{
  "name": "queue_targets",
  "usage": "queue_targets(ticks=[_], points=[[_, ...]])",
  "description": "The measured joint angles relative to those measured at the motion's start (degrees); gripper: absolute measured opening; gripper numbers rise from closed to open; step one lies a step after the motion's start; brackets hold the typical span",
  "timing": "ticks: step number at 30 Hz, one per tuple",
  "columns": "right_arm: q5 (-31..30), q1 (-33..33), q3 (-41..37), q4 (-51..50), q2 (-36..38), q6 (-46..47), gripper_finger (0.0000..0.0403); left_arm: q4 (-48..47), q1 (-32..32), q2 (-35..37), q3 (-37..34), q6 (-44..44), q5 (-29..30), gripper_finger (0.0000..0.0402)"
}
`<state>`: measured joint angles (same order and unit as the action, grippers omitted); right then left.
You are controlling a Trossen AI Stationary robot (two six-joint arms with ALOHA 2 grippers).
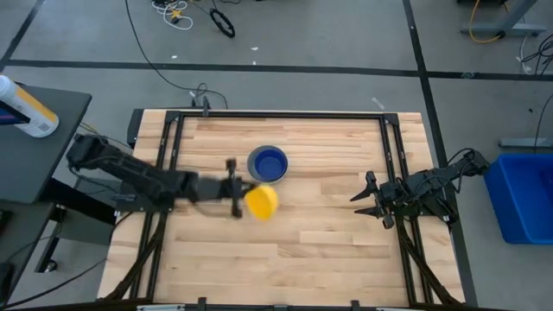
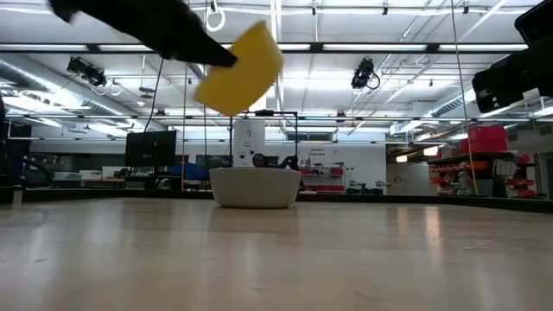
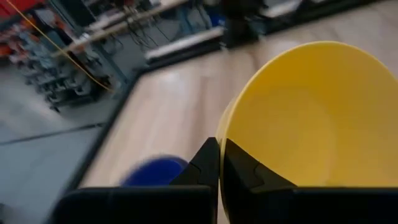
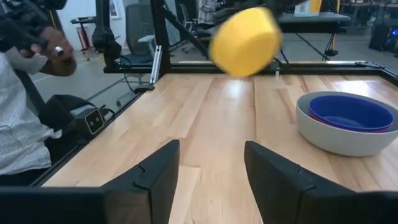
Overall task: Nest bowls inside each other
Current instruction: Stack the yellow bowl on top of the blue bowl
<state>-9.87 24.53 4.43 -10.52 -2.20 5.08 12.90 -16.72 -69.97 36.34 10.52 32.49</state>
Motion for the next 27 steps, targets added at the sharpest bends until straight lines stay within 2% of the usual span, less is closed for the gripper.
queue_targets(ticks=[3,7,11,16,19,27], points=[[0.0,0.0,0.0,0.0,0.0,0.0,0.0187,3.49,11.27,-0.33,-0.02,3.66,-9.85,0.0005],[0.04,0.0,0.0,0.0,0.0,0.0,0.0186,1.77,25.11,-0.55,0.57,1.75,-22.43,0.0005],[0.02,0.0,0.0,0.0,0.0,0.0,0.019,-0.25,33.82,-0.52,1.67,0.97,-30.22,0.0005],[0.04,0.0,0.0,0.0,0.0,0.0,0.0195,-0.04,38.53,-2.37,3.77,1.27,-34.57,0.0005],[0.04,-0.02,0.0,0.0,0.0,0.0,0.0193,-5.78,39.89,-7.39,7.9,-0.56,-37.93,0.0005],[0.07,-0.02,0.0,0.0,0.0,1.31,0.0185,-26.2,39.14,-21.59,24.9,1.8,-34.93,0.0005]])
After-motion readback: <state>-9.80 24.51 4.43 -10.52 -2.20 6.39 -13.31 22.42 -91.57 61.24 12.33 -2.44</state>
